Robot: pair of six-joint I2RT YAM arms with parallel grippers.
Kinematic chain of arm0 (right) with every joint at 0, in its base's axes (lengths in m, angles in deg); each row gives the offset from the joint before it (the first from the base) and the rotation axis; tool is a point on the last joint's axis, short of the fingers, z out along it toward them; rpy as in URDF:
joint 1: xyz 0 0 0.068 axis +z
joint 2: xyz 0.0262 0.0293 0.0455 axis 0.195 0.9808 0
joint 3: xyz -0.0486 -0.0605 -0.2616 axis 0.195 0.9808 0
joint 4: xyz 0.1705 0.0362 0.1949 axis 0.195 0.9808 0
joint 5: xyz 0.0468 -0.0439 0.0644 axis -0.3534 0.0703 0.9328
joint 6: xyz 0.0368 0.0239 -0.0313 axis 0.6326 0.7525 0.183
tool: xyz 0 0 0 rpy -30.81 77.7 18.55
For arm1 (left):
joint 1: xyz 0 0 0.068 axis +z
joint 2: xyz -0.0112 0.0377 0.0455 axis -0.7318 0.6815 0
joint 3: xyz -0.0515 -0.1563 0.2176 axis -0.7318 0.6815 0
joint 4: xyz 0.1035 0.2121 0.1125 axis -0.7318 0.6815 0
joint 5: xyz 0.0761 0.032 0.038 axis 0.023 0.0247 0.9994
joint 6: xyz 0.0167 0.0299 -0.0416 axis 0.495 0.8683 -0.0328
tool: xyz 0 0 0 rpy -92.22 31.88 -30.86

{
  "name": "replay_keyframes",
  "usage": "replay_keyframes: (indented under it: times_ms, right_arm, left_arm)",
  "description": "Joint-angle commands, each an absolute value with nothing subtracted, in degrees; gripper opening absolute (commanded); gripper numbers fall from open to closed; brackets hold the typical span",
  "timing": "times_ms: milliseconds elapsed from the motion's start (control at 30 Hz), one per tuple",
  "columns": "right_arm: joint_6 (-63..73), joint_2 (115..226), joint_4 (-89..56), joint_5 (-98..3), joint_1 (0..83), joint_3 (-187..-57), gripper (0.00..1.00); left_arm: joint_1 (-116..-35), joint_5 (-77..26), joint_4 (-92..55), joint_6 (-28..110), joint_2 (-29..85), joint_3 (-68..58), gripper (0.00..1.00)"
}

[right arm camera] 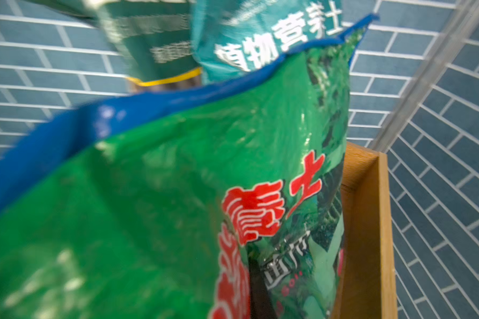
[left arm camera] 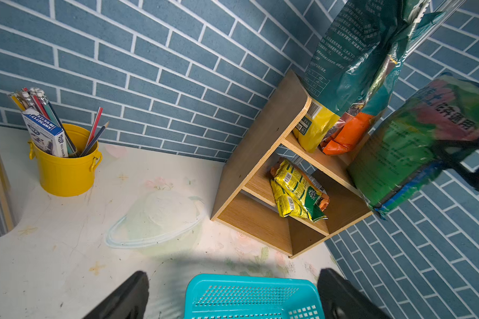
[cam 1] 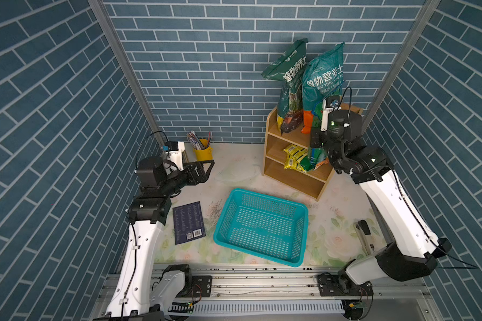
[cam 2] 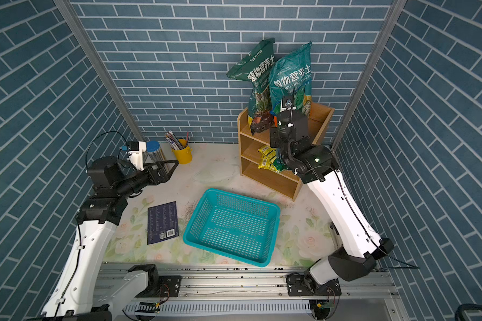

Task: Take down the fertilizer bag from the shelf
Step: Pick up the fertilizer bag from the shelf, then place the fertilizer bag in the storage box.

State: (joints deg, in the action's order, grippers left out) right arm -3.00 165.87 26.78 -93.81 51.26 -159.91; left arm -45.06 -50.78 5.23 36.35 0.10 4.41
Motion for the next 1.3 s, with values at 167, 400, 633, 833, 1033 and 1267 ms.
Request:
replay_keyframes:
  times_ms: [167,400,633,833,1033,1267]
  right_arm:
    - [2.7,153.2,22.1,-101.3,58.5,-151.2,0.0]
    - [3.7,151.9,17.2,-103.1,69.9,-142.0,0.0]
    - [4.3,152.4,8.2,-104.2,77.5,-132.1,0.0]
    - [4.2,155.9,-1.1,-105.0,79.8,-123.4,0.0]
    - [6.5,161.5,-2.4,-101.2,80.2,-123.7,0.0]
    - [9.4,162.0,-7.9,-97.8,80.5,-118.9,0.0]
  left_arm:
    - [-44.8,-49.2,6.9,37.4,0.2,4.1,1.0]
    - [-44.8,-48.7,7.1,37.5,0.2,4.0,1.0]
    - [-44.8,-48.7,7.1,37.5,0.2,4.1,1.0]
    - [-44.8,-48.5,7.3,37.4,0.2,4.5,1.0]
    - [-44.8,-48.4,7.2,37.3,0.1,4.8,1.0]
    - [-44.8,-47.9,7.5,37.4,-0.1,5.3,1.0]
